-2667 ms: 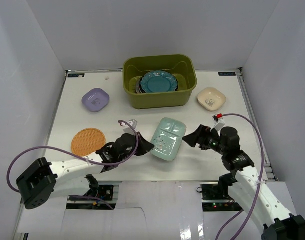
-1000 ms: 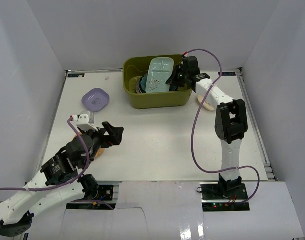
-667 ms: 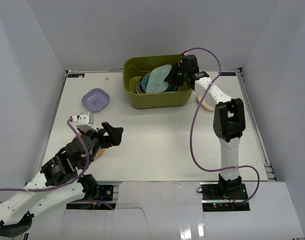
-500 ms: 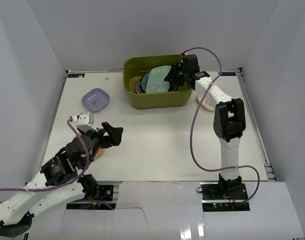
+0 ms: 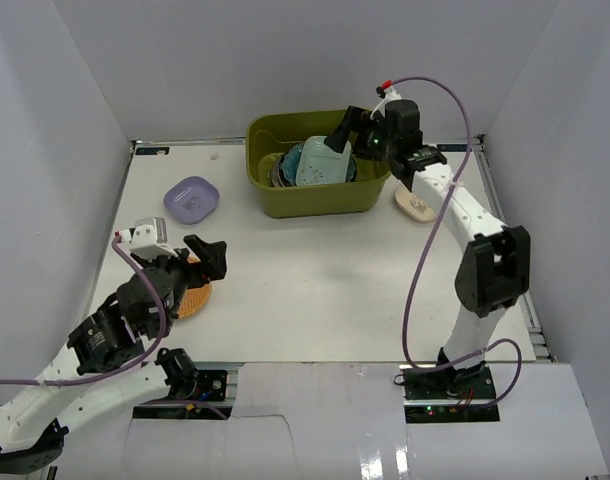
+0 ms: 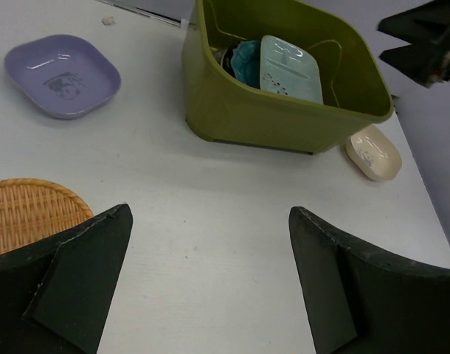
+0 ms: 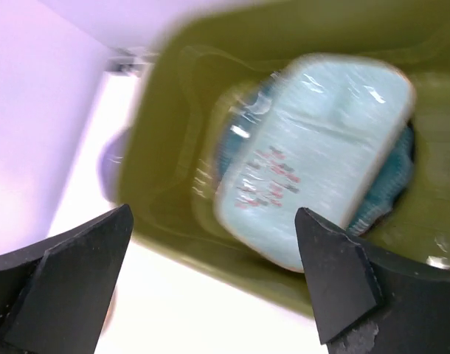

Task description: Place the plates into the plastic bin on the countertop

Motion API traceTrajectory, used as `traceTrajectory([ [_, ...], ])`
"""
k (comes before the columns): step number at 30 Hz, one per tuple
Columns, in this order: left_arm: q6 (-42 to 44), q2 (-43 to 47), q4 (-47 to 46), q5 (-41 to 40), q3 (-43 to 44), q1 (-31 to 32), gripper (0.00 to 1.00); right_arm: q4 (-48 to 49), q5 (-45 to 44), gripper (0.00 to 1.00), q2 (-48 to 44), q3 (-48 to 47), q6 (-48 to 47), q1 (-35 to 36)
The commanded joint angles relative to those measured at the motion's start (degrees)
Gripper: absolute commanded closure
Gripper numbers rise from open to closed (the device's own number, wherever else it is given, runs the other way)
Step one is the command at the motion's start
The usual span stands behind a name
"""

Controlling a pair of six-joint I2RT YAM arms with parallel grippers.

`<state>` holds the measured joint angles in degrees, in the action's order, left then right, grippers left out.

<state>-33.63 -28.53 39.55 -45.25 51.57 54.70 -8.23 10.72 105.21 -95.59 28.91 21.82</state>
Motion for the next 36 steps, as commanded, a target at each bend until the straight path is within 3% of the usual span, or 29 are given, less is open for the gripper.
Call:
traceTrajectory([
  [1, 1.63, 0.15, -1.05, -6.94, -0.33, -0.03, 0.02, 11.2, 2.2, 0.03, -8.95, 8.44, -0.43, 3.83],
  [4, 1.99, -0.03, -2.19, -7.57, -2.52, -0.03, 0.02, 18.14, 1.06, 0.0, -13.88, 19.6, 1.06, 10.85],
  [8, 1.81, -0.47, -2.11, -8.71, -3.49, -0.03, 0.02, 31.23, -1.22, 0.11, -16.26, 33.67, 6.68, 24.1],
  [11, 1.55, 0.67, -2.02, -9.32, -4.81, -0.12, 0.02, 41.95, -3.16, 0.25, -13.2, 39.76, 13.79, 30.97],
  [14, 1.2, 2.34, -1.84, -8.97, -5.6, -0.12, 0.02, 45.23, -3.96, 0.32, -5.3, 35.86, 17.23, 36.35],
  [17, 1.11, 3.57, -1.58, -9.15, -5.69, -0.29, 0.02, 46.63, -3.68, 0.32, 6.1, 30.14, 20.57, 39.51],
  [24, 0.93, 5.07, -1.49, -7.4, -5.87, -0.56, 0.02, 51.38, -1.31, 0.33, 23.54, 18.97, 32.52, 41.28],
  [30, 1.19, 5.33, -1.84, -6.43, -5.96, -0.91, 0.02, 46.29, -4.3, 0.42, 32.86, 7.19, 36.31, 41.28],
  [33, 1.28, 5.42, -1.93, -6.34, -5.96, -1.26, 0.02, 44.53, -5.36, 0.6, 36.2, 3.4, 37.71, 41.19],
  [34, 1.37, 5.42, -1.93, -6.34, -5.96, -1.26, 0.02, 44.88, -5.53, 0.75, 36.29, 3.57, 38.06, 41.19],
  [36, 1.46, 5.51, -1.93, -6.42, -6.04, -1.43, 0.02, 46.54, -6.06, 0.91, 33.51, 7.49, 37.89, 41.28],
])
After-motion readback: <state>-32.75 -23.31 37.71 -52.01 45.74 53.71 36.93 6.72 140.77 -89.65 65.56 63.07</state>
